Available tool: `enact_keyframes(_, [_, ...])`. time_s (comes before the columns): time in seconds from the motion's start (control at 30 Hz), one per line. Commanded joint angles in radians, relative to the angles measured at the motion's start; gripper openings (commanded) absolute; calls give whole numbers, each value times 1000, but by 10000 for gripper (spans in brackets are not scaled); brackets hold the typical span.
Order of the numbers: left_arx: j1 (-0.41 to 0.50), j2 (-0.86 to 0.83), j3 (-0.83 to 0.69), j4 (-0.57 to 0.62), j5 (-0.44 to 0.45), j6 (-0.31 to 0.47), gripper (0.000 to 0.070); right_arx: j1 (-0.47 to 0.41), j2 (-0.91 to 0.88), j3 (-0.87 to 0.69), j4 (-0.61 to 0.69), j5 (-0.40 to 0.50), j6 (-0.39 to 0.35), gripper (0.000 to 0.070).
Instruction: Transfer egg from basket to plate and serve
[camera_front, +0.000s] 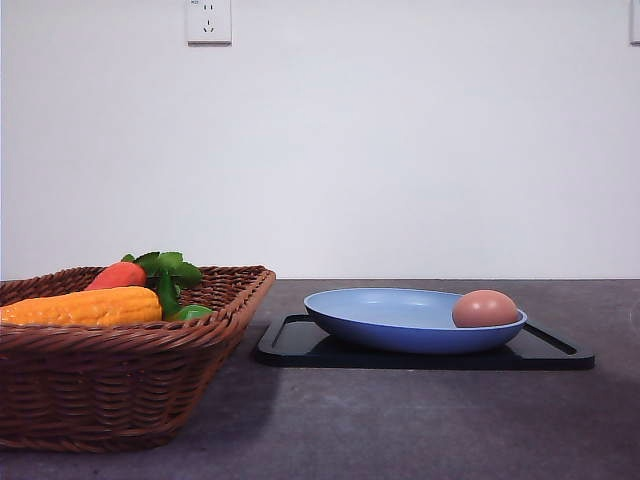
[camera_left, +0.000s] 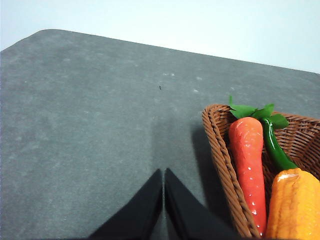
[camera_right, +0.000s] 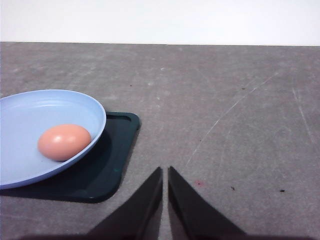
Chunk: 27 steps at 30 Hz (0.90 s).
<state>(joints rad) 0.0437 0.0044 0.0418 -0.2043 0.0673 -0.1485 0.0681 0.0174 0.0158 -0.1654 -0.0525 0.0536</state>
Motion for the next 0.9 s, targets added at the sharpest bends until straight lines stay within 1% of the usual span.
enact_keyframes(0.0, [2, -2, -19, -9, 4, -2, 0, -1, -2, -5, 9, 0, 11, 0])
enact_keyframes(0.87, [2, -2, -19, -8, 4, -2, 0, -1, -2, -5, 9, 0, 11, 0])
